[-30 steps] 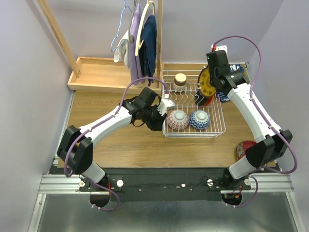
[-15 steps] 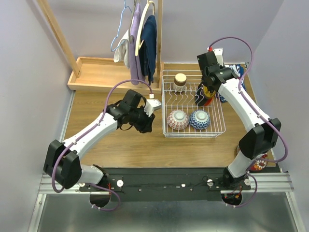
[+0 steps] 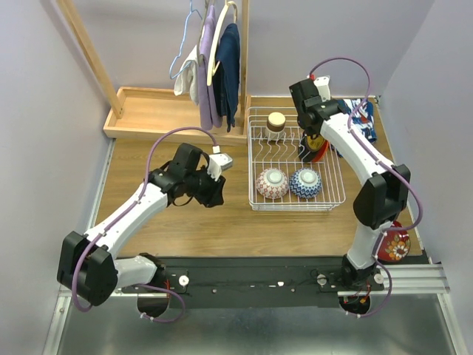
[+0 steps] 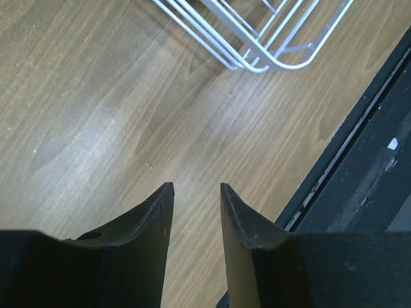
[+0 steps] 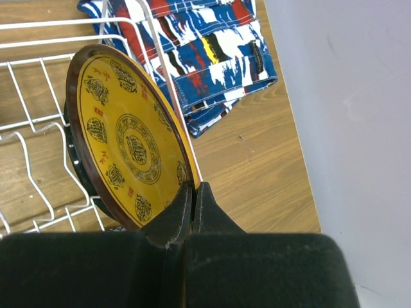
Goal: Load the mixed dishes into the dish rack
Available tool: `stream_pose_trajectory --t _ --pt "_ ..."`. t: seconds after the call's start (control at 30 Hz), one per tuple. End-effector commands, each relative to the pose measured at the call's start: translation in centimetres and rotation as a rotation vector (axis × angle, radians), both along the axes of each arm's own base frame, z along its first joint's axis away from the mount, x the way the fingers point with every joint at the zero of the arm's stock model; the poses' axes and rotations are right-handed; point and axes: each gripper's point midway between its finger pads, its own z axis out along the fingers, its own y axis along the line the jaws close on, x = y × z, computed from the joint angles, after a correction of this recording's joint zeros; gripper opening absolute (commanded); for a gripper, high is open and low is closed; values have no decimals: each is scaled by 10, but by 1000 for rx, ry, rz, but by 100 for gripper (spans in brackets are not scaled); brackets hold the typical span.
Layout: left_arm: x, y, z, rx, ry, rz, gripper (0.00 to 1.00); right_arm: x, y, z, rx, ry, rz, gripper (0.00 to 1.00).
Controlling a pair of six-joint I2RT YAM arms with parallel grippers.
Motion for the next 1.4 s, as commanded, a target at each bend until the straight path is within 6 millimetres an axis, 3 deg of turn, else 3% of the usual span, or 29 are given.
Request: stream_pose_trajectory --t 0.0,0.23,0.27,0.3,0.4,0.53,0.63,0.67,0.73,0.77,0.8,0.9,1.0,1.03,1.1,1.2,1.3,1.37 --pt "-5 1 7 -48 -13 8 45 7 7 -3 -36 -31 -43 1" --pt "2 5 11 -65 -30 34 46 -8 18 -50 -20 107 -3 0" --pt "3 5 11 -67 -26 39 47 -10 21 -56 -8 130 13 4" --pt "4 5 12 -69 -29 40 47 -10 22 -59 -3 139 20 21" --pt "7 4 14 -71 -30 41 48 -5 28 -48 33 113 42 44" --pt "14 3 13 -57 -26 47 48 -3 32 -18 78 42 66 55" --pt "24 0 23 -41 -46 37 49 -14 27 2 96 0 78 63" --pt "32 -2 35 -46 -80 32 50 -20 22 7 96 -6 82 65" --pt "38 -3 40 -31 -91 23 52 -34 -2 10 139 8 63 70" --pt "44 -5 52 -35 -127 4 54 -39 -14 8 164 23 54 73" --pt "45 -5 55 -31 -128 -4 54 -46 -42 -5 210 70 7 76" --pt "47 -12 68 -37 -136 -64 57 -71 -90 -15 241 147 -11 82" --pt "46 -21 81 -49 -144 -112 60 -99 -122 -28 180 206 40 89" --pt "46 -24 81 -45 -137 -127 60 -111 -134 -45 184 241 36 89" --pt "43 -31 92 -44 -145 -175 64 -131 -159 -43 229 231 44 91" --pt "36 -44 102 -57 -122 -241 65 -170 -172 -71 269 362 75 89" --pt "34 -55 108 -66 -111 -271 65 -211 -171 -103 328 520 98 86" --pt "29 -61 106 -58 -109 -297 65 -226 -167 -114 342 556 127 79"
